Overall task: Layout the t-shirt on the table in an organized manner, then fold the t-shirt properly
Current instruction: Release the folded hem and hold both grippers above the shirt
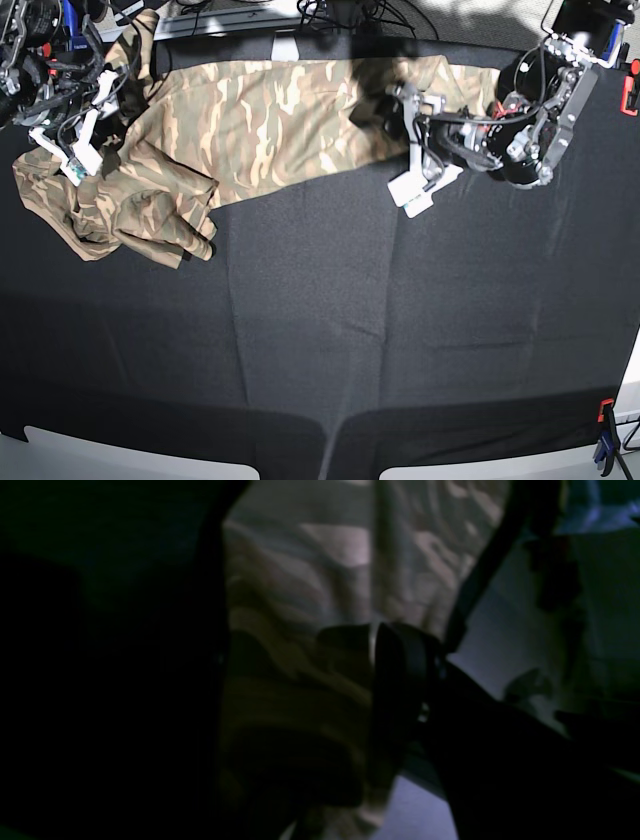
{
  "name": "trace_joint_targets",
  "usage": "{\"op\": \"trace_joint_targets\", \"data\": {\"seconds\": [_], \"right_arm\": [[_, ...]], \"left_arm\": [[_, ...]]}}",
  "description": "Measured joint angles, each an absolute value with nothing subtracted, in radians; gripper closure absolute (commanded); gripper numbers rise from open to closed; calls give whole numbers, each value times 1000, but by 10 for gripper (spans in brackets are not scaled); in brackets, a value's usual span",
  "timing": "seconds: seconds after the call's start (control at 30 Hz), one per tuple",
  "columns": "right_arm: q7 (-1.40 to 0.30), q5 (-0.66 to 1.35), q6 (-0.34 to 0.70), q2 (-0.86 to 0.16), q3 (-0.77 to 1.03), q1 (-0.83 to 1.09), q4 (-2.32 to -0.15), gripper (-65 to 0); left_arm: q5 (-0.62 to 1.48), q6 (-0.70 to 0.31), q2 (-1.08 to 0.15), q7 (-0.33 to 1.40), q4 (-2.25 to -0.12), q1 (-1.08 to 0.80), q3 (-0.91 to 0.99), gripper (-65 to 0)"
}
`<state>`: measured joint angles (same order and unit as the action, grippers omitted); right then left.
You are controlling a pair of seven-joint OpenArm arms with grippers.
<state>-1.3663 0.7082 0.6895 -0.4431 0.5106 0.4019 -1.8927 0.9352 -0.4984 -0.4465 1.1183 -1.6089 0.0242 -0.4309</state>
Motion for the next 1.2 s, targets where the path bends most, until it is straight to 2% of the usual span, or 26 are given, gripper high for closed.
{"op": "trace_joint_targets", "data": {"seconds": [0.23,0.3,0.4,0.53,0.57,1.03,1.13,1.2], "right_arm": [[-1366,709,690,-443,511,402,-1893,-289],[-1366,709,690,-443,511,402,-1893,-289],[-1366,708,690,-443,511,402,-1893,-289],[-1366,708,690,-443,511,402,-1893,-289],[-1366,708,690,-443,511,402,-1893,-289],[-1324,707,690,-443,511,402,-1893,-291],[-1280,707,690,-443,511,402,-1893,-291],[-1234,704,690,-443,511,402,-1893,-291]], "left_arm": [[923,-499,-446,1108,-1609,31,-431,-339],[923,-499,-446,1108,-1609,46,-431,-318],[924,-499,-445,1116,-1609,73,-431,-214],[923,-499,-446,1119,-1609,89,-431,-14],[923,-499,-446,1122,-1609,88,-431,0],[924,-499,-446,1124,-1609,86,-431,0],[924,-499,-446,1120,-1609,86,-431,-140],[923,-499,-445,1104,-1609,86,-431,-168]]}}
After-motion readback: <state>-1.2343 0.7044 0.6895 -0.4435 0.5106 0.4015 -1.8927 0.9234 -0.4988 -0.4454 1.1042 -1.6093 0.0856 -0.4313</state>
